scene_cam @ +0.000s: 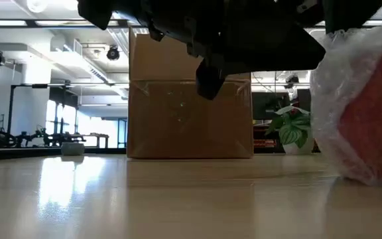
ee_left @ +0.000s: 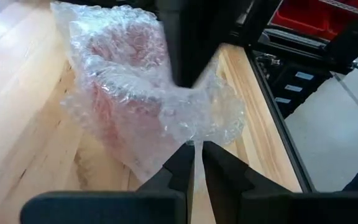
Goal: Wrap mug
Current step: Wrap the orange mug with bubble wrap
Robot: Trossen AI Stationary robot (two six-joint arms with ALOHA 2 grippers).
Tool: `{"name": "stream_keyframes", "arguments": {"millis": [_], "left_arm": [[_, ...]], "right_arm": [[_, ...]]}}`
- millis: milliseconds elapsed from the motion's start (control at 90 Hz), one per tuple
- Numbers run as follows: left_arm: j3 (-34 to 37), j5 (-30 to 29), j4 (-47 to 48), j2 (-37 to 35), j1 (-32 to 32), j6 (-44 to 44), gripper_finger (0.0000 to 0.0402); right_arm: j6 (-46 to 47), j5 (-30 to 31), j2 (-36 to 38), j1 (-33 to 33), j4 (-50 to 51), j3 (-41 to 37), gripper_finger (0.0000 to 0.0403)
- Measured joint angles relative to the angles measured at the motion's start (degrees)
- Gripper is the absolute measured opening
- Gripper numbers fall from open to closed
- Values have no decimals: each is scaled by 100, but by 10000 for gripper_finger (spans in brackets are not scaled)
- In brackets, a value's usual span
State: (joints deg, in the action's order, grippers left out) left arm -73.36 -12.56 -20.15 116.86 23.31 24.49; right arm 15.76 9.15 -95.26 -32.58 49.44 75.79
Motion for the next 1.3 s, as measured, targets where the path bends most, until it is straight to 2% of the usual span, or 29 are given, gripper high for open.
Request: {"name": "stream_keyframes", "arguments": {"millis": [222,644,878,1078,1300], "left_arm": [[-4,0,-4,-9,0,1,20],[-11,9,-35,-50,2,7,20],[-11,7,-115,-114,2,71,20],[-158,7,-122,-240,-13,366,20],[-481,125,743,-268,0,380,20]], "right_arm": [[90,-9,-99,-1,-283,-304,0],[107,-145,-369,11,-1618,-1139,0],[112,-164,-358,35,-1833,-1305,0],[-37,-204,-413,39,-2479,-1228,0],[-242,-178,-449,77,-2892,-1081,0]]}}
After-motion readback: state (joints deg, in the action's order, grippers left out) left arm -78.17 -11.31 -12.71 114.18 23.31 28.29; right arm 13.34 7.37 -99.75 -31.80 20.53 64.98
